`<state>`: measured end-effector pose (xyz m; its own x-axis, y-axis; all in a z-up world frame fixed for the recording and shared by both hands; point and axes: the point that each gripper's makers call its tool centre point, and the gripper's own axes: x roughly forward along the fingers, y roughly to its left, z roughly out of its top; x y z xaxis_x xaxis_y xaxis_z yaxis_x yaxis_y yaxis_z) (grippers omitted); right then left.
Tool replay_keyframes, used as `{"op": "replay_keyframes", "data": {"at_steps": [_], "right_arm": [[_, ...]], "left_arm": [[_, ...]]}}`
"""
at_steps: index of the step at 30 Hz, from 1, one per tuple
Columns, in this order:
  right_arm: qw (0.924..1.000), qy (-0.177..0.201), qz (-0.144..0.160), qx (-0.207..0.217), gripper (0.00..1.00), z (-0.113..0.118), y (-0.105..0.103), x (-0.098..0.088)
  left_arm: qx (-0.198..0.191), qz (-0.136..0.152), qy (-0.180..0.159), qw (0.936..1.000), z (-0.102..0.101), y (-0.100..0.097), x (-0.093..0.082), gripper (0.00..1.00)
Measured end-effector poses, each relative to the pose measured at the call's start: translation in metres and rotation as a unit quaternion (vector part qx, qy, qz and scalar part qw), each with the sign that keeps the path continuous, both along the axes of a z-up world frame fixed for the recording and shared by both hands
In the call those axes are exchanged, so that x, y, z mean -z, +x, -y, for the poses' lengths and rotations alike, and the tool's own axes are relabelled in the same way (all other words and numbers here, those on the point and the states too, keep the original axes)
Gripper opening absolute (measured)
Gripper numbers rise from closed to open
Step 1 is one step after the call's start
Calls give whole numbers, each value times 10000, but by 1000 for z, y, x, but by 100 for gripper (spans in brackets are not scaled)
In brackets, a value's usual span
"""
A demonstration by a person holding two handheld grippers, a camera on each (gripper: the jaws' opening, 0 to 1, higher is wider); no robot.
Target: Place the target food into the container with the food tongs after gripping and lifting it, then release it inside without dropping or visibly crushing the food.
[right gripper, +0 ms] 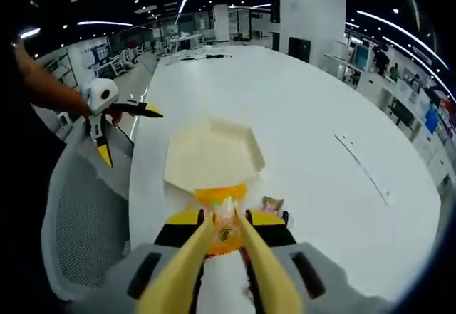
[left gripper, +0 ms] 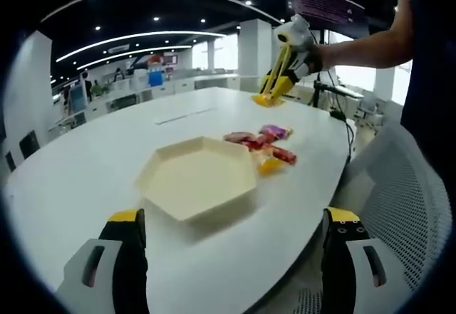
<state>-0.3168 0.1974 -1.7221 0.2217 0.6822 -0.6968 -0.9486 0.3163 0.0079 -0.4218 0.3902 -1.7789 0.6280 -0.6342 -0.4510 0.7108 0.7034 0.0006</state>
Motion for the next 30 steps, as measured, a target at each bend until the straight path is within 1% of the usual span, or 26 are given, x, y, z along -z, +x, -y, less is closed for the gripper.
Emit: {"op": "replay_keyframes", "data": {"at_steps": [7, 18, 30], "right_arm": [[9999, 2, 16, -127, 22, -27, 11, 1], [9990, -87, 142, -408, 22, -69, 30, -10], [9978, -84, 187, -637, 22, -117, 36, -15]], "left_arm": [[-35, 7, 0, 10000, -1, 1, 0, 99], [-23, 7, 81, 10000, -2, 1, 1, 99], [-49, 0, 126, 9999, -2, 1, 2, 98]]}}
